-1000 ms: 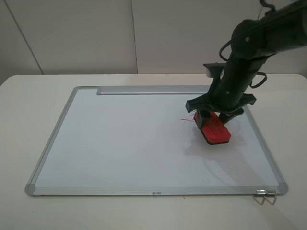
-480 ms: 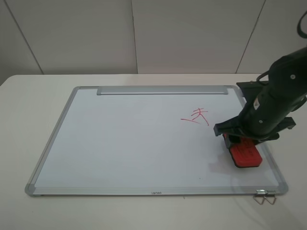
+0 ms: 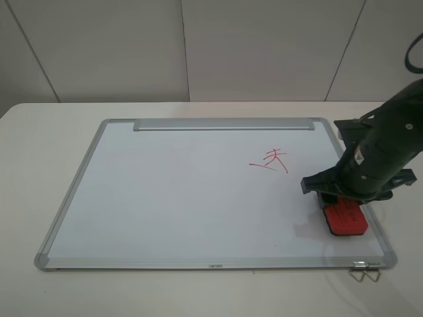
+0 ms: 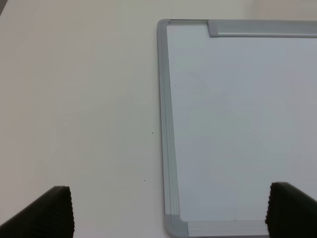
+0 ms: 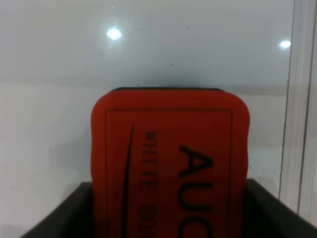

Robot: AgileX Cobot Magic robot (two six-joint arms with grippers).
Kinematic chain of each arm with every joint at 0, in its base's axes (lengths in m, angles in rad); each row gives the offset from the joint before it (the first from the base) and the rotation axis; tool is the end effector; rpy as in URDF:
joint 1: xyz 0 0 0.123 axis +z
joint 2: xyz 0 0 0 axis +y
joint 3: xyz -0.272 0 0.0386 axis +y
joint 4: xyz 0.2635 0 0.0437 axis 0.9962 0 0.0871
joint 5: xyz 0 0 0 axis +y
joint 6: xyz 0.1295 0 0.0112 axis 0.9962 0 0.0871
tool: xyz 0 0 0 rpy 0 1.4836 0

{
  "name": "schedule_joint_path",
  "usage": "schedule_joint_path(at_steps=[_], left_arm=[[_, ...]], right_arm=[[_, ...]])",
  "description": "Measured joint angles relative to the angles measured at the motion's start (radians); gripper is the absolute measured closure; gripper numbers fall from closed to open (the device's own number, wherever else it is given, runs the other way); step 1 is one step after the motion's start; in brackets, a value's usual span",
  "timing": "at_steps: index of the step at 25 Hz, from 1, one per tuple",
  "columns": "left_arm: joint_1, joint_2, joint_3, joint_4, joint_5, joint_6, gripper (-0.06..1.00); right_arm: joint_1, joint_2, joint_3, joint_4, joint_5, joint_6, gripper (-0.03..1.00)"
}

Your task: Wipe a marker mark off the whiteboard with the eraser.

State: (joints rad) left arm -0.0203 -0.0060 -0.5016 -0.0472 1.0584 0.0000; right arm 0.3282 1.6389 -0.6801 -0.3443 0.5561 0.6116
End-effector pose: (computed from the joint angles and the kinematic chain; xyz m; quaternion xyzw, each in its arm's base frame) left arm 0.0528 -0.0064 0.2681 0.0096 0.8503 -0.0289 0.5253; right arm 0.2590 0.0637 0.0751 0.0015 0.9924 -0.0578 0.1083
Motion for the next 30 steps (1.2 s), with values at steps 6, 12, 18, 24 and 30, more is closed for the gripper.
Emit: schedule_joint_path(at_steps=[6,12,18,24,30], left_arm=[[0.000,0.000,0.000,0.000,0.000,0.000,0.17],[0.000,0.000,0.000,0.000,0.000,0.000,0.17],[0.000,0.000,0.000,0.000,0.000,0.000,0.17],[0.000,0.000,0.000,0.000,0.000,0.000,0.17],[0.000,0.000,0.000,0.000,0.000,0.000,0.17]], right_arm=[[0.000,0.000,0.030,0.000,-0.016,0.000,0.46],[0.000,0.000,0.067,0.001,-0.046,0.000,0.46],[0.000,0.000,0.067,0.014,-0.053,0.002,0.41],[0.000,-0.015,0.068,0.000,-0.064,0.004,0.16],[-0.025,-0.147,0.068,0.073,-0.031,-0.103,0.14]])
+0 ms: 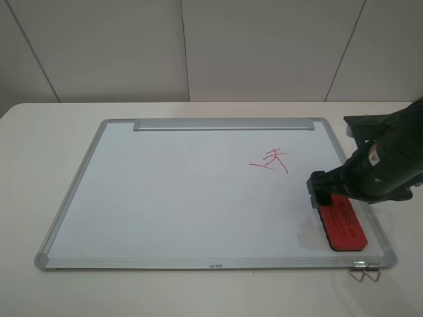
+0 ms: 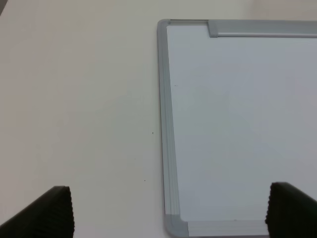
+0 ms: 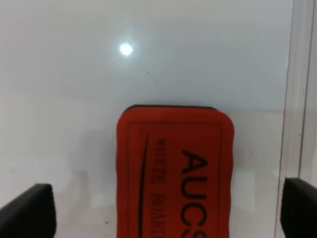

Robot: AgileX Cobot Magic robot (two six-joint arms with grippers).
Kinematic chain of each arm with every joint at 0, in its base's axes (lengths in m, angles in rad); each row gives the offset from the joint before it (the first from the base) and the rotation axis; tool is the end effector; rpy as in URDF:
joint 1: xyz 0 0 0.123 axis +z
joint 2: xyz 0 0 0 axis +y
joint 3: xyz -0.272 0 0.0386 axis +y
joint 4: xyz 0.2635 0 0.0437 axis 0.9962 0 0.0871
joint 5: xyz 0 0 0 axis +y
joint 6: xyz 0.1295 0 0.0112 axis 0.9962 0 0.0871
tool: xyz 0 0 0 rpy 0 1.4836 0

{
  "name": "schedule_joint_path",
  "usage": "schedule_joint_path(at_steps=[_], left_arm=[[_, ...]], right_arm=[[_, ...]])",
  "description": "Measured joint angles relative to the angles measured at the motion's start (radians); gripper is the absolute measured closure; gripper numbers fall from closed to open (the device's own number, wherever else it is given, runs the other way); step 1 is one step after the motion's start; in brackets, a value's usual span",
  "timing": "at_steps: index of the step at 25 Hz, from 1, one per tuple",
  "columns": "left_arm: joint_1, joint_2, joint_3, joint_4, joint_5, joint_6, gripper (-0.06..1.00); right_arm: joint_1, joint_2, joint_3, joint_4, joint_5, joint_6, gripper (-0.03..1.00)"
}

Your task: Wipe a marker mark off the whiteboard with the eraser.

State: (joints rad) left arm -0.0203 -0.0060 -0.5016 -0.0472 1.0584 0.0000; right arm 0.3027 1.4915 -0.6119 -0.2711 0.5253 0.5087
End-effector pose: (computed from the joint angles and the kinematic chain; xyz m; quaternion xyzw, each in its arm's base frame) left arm 0.0528 -0.0064 0.2681 0.0096 0.8503 -0.0289 0.5253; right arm 0.2464 0.0586 0.0978 -0.0058 0.9887 -0.0260 0.1473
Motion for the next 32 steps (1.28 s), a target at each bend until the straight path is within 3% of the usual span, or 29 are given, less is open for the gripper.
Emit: schedule_joint_path(at_steps=[6,13,22,32], left_arm=[[0.000,0.000,0.000,0.000,0.000,0.000,0.17],[0.000,0.000,0.000,0.000,0.000,0.000,0.17],[0.000,0.000,0.000,0.000,0.000,0.000,0.17],[0.000,0.000,0.000,0.000,0.000,0.000,0.17]], right_arm=[[-0.181,-0.225,0.001,0.180,0.132,-0.294,0.14],[-0.386,-0.612,0.001,0.225,0.294,-0.442,0.14],[-0.400,-1.151,0.001,0.215,0.371,-0.503,0.14],[-0.400,-1.403,0.011,0.258,0.464,-0.503,0.14]])
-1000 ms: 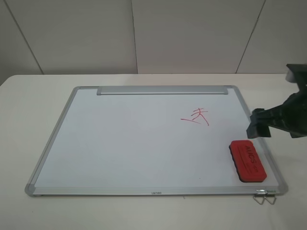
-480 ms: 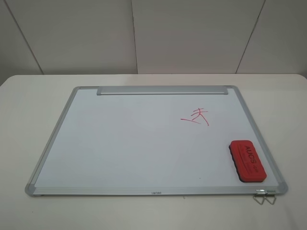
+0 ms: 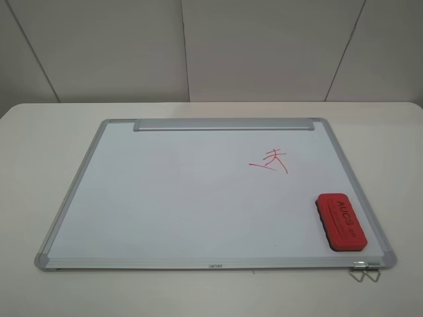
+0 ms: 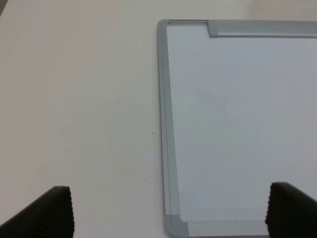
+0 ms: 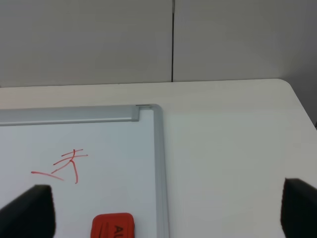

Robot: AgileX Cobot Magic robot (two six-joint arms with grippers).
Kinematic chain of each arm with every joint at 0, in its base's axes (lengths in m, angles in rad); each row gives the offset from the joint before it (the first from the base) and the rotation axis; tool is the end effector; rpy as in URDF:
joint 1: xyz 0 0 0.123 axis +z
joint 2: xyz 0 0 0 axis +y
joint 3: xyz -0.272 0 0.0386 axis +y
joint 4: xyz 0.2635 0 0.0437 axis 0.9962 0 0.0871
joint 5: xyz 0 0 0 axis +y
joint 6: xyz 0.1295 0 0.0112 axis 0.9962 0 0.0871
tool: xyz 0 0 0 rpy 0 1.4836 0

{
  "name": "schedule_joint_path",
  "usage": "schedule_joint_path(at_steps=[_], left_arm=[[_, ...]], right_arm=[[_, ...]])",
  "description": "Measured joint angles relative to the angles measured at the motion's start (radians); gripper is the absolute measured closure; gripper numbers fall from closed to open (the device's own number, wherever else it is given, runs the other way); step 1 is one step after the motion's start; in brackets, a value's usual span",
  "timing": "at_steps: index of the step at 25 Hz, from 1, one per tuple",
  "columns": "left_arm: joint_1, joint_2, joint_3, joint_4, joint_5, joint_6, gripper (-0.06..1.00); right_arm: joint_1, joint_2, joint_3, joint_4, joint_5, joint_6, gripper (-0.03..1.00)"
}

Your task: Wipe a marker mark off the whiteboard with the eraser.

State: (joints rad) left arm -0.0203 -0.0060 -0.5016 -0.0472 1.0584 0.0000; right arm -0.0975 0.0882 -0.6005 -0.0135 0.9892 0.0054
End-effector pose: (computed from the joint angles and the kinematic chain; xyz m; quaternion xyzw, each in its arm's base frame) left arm 0.0528 -0.0064 0.2681 0.0096 0.8503 -0.0289 0.5253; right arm 0.0605 -0.0074 0.3032 0.0428 0.8295 -0.0324 0.5559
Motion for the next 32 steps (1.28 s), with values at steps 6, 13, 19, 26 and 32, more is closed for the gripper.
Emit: schedule_joint_path(at_steps=[6,13,19,26,32], left_arm=[[0.000,0.000,0.000,0.000,0.000,0.000,0.17],[0.000,0.000,0.000,0.000,0.000,0.000,0.17],[0.000,0.000,0.000,0.000,0.000,0.000,0.17],[0.000,0.000,0.000,0.000,0.000,0.000,0.17],[0.000,0.000,0.000,0.000,0.000,0.000,0.17]], right_arm=[[0.000,-0.090,0.062,0.014,0.045,-0.005,0.14],[0.000,-0.094,0.082,0.014,0.068,0.000,0.14],[0.000,-0.094,0.082,0.014,0.068,0.000,0.14],[0.000,-0.094,0.082,0.014,0.068,0.000,0.14],[0.000,-0.094,0.082,0.014,0.068,0.000,0.14]])
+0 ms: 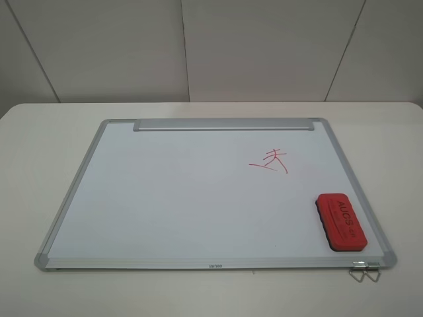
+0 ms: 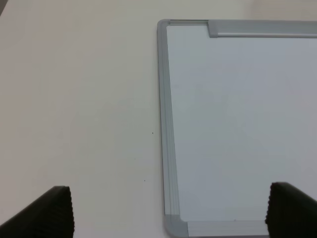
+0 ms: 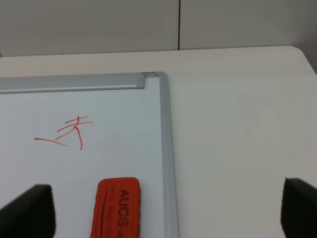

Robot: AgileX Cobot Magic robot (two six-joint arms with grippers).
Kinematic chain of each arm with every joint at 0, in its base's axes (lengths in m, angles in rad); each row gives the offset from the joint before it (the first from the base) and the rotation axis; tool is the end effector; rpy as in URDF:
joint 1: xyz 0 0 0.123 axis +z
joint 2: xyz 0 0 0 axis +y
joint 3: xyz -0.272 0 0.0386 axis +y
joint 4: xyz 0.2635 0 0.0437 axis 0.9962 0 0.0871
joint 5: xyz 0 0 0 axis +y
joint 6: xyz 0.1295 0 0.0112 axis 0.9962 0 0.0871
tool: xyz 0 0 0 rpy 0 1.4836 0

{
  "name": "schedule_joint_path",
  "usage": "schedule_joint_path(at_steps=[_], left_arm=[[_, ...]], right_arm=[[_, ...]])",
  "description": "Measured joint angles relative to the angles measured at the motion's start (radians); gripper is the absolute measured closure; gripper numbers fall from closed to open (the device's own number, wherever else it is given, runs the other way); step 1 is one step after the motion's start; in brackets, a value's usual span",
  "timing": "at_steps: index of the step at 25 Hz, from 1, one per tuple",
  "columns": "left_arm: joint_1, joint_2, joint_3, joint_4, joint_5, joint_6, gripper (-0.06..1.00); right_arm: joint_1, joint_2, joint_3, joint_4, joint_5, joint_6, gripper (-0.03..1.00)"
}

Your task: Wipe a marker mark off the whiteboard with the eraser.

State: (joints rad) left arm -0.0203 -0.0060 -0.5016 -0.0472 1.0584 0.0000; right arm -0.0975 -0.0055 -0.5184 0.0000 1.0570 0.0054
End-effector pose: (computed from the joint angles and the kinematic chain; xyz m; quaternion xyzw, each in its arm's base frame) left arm 0.0528 -0.0064 0.2681 0.0096 0.8503 -0.0289 0.5253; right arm 0.0511 -0.0050 0.2736 0.0435 0.8448 -0.0245 0.5327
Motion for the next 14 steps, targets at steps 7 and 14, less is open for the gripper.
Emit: schedule_joint_path(at_steps=[7,14], left_arm=[[0.000,0.000,0.000,0.000,0.000,0.000,0.17],[0.000,0.000,0.000,0.000,0.000,0.000,0.17]], right_arm=[[0.000,0.000,0.000,0.000,0.000,0.000,0.14],[0.000,0.000,0.000,0.005,0.000,0.000,0.14]])
